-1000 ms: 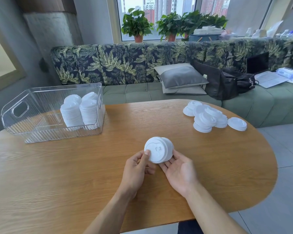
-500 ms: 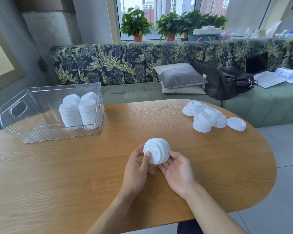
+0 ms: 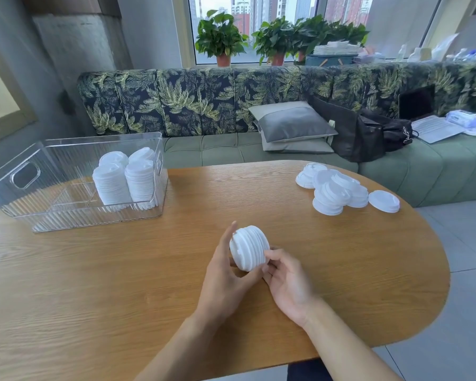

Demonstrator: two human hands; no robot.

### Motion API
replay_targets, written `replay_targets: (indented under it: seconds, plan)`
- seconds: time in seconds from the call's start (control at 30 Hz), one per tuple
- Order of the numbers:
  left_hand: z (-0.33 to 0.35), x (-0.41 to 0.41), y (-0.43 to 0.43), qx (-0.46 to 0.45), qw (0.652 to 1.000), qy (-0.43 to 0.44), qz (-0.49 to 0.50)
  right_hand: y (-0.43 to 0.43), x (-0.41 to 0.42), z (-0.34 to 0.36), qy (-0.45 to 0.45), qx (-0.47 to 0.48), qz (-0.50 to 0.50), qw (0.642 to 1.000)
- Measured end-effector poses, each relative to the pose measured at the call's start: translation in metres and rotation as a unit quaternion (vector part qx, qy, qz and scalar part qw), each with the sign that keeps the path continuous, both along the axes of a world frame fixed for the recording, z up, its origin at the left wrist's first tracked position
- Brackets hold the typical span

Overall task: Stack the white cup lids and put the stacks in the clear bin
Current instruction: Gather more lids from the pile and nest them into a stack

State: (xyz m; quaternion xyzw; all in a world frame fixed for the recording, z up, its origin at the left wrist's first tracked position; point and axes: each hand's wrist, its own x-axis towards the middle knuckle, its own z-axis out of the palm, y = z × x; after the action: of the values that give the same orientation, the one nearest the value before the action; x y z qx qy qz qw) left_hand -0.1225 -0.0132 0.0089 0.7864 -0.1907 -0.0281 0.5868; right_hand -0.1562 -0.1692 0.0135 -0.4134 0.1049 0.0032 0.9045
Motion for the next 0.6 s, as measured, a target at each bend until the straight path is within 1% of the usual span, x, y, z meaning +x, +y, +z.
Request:
replay_targets:
  seconds: [0.13, 0.3, 0.5, 0.6]
  plan:
    - [0.004, 0.007, 0.005, 0.02, 0.999, -0.035, -0.007, -0.005, -0.002, -0.001, -0.006, -0.021, 0.024, 0.999]
    - [0.002, 0.01, 0.009, 0.01, 0.999, -0.042, 0.003, -0.002, -0.005, -0.002, -0.01, -0.036, 0.045, 0.998]
    - [0.0, 0.009, 0.009, -0.004, 0.997, -0.067, 0.024, 0.004, -0.006, 0.001, 0.0, -0.039, 0.016, 0.999]
    - [0.0, 0.01, 0.009, -0.009, 0.997, -0.067, 0.043, 0.006, -0.005, 0.002, 0.006, -0.009, -0.006, 1.0]
